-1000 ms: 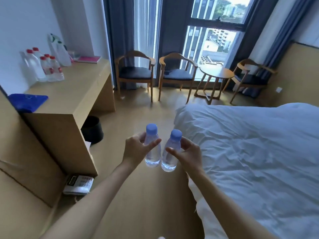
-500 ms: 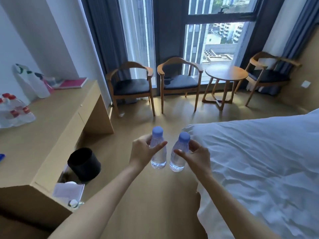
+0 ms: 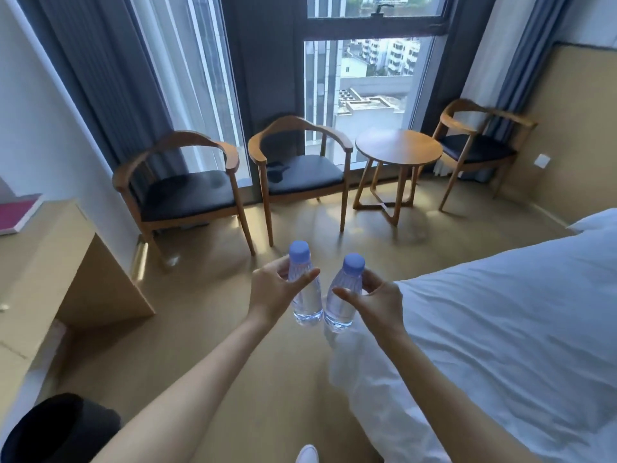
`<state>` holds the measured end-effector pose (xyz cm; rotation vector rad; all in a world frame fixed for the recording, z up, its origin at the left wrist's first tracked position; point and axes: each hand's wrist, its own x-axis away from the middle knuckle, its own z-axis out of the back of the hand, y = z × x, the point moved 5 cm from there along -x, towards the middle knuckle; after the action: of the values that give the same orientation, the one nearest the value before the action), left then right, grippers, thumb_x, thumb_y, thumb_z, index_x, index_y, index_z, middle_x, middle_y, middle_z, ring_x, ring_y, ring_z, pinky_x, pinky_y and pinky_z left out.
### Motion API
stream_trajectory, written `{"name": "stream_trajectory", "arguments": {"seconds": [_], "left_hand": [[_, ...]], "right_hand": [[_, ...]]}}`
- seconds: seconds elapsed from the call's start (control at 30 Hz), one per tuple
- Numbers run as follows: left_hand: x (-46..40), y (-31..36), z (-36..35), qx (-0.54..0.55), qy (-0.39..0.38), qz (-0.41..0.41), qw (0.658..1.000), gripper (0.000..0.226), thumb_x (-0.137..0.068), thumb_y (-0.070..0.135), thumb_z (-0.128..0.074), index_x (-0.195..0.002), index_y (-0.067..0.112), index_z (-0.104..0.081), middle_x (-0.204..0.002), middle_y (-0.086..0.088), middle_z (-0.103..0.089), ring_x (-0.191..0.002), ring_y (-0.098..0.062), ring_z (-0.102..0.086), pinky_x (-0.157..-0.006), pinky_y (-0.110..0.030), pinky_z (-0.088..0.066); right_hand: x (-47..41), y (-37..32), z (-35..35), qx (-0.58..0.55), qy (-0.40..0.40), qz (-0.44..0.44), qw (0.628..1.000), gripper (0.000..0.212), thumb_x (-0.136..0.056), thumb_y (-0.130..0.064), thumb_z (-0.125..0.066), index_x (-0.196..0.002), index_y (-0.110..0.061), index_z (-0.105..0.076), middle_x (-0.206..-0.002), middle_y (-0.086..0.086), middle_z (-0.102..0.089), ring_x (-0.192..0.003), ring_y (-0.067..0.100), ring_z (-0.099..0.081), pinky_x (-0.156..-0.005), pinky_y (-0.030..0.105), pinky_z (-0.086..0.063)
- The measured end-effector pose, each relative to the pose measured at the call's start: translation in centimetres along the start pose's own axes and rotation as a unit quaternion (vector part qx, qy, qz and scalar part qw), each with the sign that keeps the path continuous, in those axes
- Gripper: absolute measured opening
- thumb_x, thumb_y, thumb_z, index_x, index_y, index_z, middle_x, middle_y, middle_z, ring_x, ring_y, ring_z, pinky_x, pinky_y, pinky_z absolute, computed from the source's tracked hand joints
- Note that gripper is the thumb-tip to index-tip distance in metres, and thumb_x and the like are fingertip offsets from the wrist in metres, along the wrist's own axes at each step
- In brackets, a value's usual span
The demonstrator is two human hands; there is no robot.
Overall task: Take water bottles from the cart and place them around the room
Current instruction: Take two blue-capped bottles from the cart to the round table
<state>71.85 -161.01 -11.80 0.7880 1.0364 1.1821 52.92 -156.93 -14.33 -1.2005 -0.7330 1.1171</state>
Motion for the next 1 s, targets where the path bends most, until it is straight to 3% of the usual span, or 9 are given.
{"name": "stream_trajectory", "arguments": {"seconds": [0.23, 0.5, 0.7, 0.87, 1.0], "left_hand": [[-17.7, -1.5, -3.3, 0.006, -0.052, -0.043, 0.998, 0.029, -0.069, 0.038, -0.079, -0.089, 0.017, -0.072, -0.078, 0.009, -0.072, -0.072, -0.004, -0.066, -0.070, -0.027, -0.055], [-34.3, -5.9, -8.7, 0.001, -0.072, -0.054, 0.996, 0.033, -0.070, 0.044, -0.076, -0.090, 0.018, -0.072, -0.082, 0.005, -0.073, -0.076, -0.009, -0.068, -0.072, -0.029, -0.056], [-48.8, -7.6, -13.2, -0.027, -0.075, -0.066, 0.995, 0.036, -0.067, 0.057, -0.073, -0.079, 0.023, -0.068, -0.077, 0.005, -0.072, -0.070, -0.011, -0.064, -0.066, -0.034, -0.053], [-60.1, -6.4, -17.6, -0.035, -0.102, -0.101, 0.989, 0.036, -0.070, 0.050, -0.074, -0.089, 0.019, -0.070, -0.083, 0.007, -0.072, -0.076, -0.011, -0.066, -0.069, -0.035, -0.058], [-67.1, -5.7, -22.7, -0.009, -0.132, -0.123, 0.984, 0.040, -0.069, 0.050, -0.071, -0.093, 0.019, -0.071, -0.085, 0.008, -0.071, -0.078, -0.013, -0.067, -0.071, -0.034, -0.058]], "right_hand": [[-16.1, 0.0, -0.8, 0.022, 0.052, -0.009, 0.998, 0.041, -0.059, -0.027, -0.088, -0.097, -0.019, -0.072, -0.090, -0.007, -0.074, -0.090, 0.009, -0.069, -0.085, 0.035, -0.054], [-32.8, 2.7, -3.7, 0.016, 0.056, -0.022, 0.998, 0.039, -0.062, -0.016, -0.086, -0.098, -0.014, -0.071, -0.089, -0.002, -0.073, -0.084, 0.013, -0.066, -0.076, 0.023, -0.051], [-47.9, 4.3, -5.2, -0.027, 0.064, -0.043, 0.997, 0.030, -0.062, -0.017, -0.086, -0.087, -0.024, -0.071, -0.085, -0.005, -0.073, -0.085, 0.010, -0.067, -0.080, 0.031, -0.054], [-58.8, 3.7, -3.7, -0.030, 0.093, -0.034, 0.995, 0.036, -0.062, -0.020, -0.086, -0.095, -0.025, -0.070, -0.090, -0.009, -0.072, -0.091, 0.009, -0.067, -0.084, 0.030, -0.054], [-65.6, 4.8, -1.4, -0.028, 0.115, -0.045, 0.992, 0.036, -0.063, -0.018, -0.085, -0.090, -0.034, -0.067, -0.087, -0.014, -0.072, -0.089, 0.005, -0.067, -0.083, 0.027, -0.053]]}}
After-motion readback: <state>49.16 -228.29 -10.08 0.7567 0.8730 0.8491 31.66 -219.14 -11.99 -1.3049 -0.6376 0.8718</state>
